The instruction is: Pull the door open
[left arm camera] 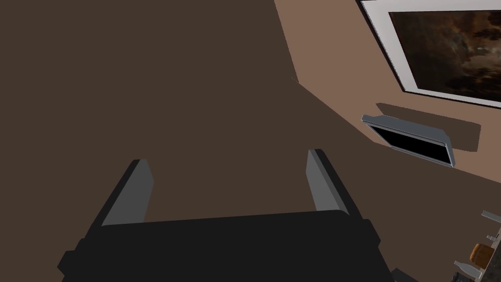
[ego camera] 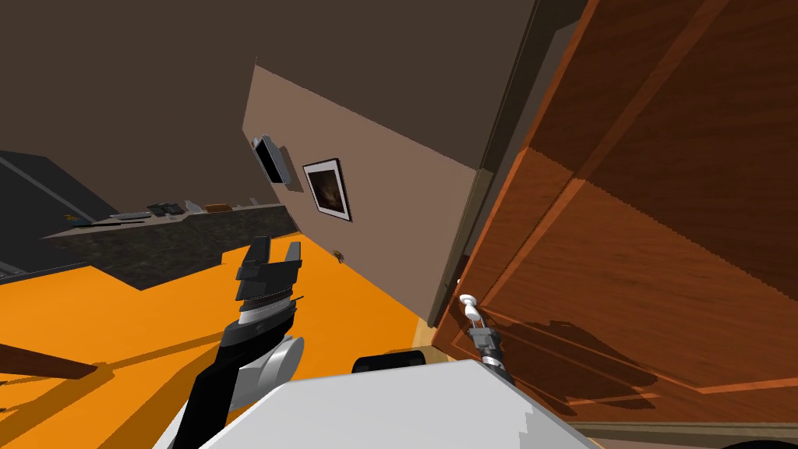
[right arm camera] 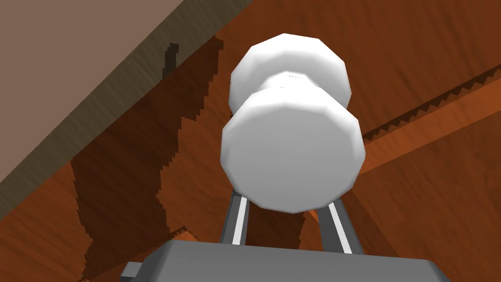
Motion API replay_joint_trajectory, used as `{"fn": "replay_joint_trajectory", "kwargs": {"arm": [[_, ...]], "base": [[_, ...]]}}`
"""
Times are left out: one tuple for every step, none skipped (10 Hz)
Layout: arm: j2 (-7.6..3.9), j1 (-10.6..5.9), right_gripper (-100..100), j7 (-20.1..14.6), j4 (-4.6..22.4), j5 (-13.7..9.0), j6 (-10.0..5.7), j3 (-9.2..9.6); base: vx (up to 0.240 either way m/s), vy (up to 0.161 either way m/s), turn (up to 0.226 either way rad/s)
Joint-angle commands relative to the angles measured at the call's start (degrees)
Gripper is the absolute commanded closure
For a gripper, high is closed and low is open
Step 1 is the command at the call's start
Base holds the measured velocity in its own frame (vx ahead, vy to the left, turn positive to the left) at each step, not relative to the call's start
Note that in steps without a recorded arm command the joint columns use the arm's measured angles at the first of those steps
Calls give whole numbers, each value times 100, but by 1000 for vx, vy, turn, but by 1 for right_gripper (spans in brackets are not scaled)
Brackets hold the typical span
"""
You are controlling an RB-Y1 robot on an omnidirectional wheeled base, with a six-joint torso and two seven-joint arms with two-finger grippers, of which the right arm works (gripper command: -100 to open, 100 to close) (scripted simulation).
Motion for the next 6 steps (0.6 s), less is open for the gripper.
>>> {"fn": "replay_joint_trajectory", "kwargs": {"arm": [[-10, -78, 100, -186, -26, 7, -103, 39], [-22, -51, 100, -410, -46, -26, -116, 66], [-35, -24, 100, -552, -65, -60, -129, 93], [-35, -24, 100, -651, -65, -60, -129, 93], [-46, 2, 100, -836, -85, -92, -142, 119], [-46, 2, 100, -876, -85, -92, -142, 119]], "base": [[-9, -3, 10], [-10, 3, 34], [-13, 0, 45], [-8, -2, 17], [-12, 0, 11], [-11, -1, 1]]}}
